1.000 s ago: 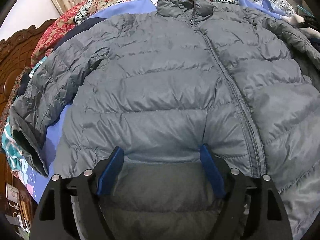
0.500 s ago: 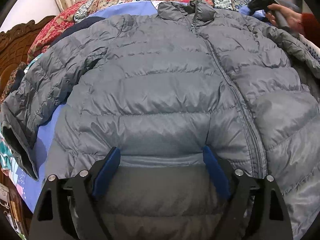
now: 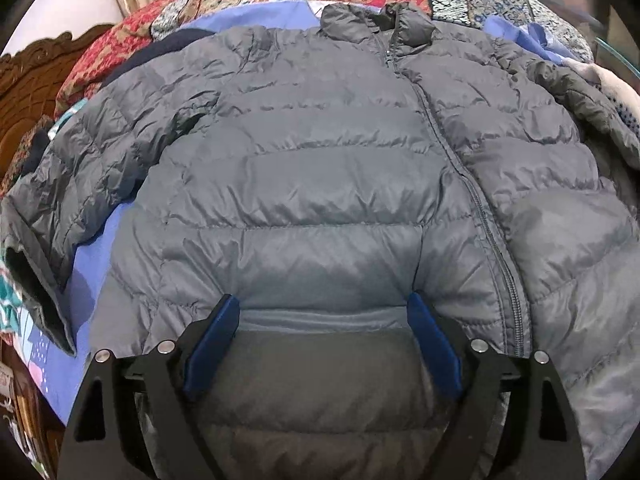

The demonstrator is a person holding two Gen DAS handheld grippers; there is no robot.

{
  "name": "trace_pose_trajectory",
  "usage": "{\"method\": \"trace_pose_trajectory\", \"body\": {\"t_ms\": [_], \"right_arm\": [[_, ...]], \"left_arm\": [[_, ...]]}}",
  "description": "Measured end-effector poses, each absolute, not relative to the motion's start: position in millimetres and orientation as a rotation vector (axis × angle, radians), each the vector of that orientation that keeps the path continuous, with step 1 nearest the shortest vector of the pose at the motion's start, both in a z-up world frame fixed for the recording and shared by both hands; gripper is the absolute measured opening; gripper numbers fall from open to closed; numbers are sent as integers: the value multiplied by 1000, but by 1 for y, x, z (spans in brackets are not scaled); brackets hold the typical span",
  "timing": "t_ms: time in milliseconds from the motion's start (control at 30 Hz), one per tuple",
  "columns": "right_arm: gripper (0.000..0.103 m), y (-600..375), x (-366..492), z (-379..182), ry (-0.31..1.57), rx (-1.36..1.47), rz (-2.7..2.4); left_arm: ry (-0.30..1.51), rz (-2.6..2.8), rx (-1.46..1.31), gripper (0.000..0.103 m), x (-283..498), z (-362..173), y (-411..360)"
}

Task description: Fold large clothes

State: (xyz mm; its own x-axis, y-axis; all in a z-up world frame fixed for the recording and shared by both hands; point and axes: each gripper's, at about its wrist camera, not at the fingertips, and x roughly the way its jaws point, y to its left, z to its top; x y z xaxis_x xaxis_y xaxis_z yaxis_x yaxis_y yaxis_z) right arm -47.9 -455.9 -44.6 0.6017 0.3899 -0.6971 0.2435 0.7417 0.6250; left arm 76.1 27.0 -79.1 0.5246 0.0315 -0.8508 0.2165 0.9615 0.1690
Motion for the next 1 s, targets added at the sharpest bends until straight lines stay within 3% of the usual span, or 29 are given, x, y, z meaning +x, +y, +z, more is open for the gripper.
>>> {"method": "trace_pose_trajectory", "body": {"t_ms": [233, 267, 300, 367, 467, 667, 733, 867, 1000], "right_arm": [[55, -394, -154, -66, 988, 720, 81], [48, -391, -157, -66, 984, 709, 88], [23, -386, -159, -65, 982, 696, 108], [2, -384, -158, -55, 964, 645, 95], [1, -404, -157, -18, 891, 533, 27], [1, -465, -94, 50, 813, -68, -379], [1, -489, -60, 39, 843, -282, -504], [1, -529, -8, -20, 989, -434, -629], [23, -538, 2, -64, 1086, -424, -662]], "left_arm": [[996, -155, 248, 101, 42, -53, 22], [987, -162, 258, 101, 34, -49, 20], [985, -165, 263, 101, 29, -48, 19], [984, -167, 282, 101, 17, -46, 15], [983, -166, 292, 101, 6, -45, 15], [1001, -152, 298, 101, -7, -48, 17], [1000, -149, 298, 101, -7, -48, 17], [1012, -135, 301, 101, -7, -51, 16], [1012, -135, 312, 101, -9, -51, 17]]}}
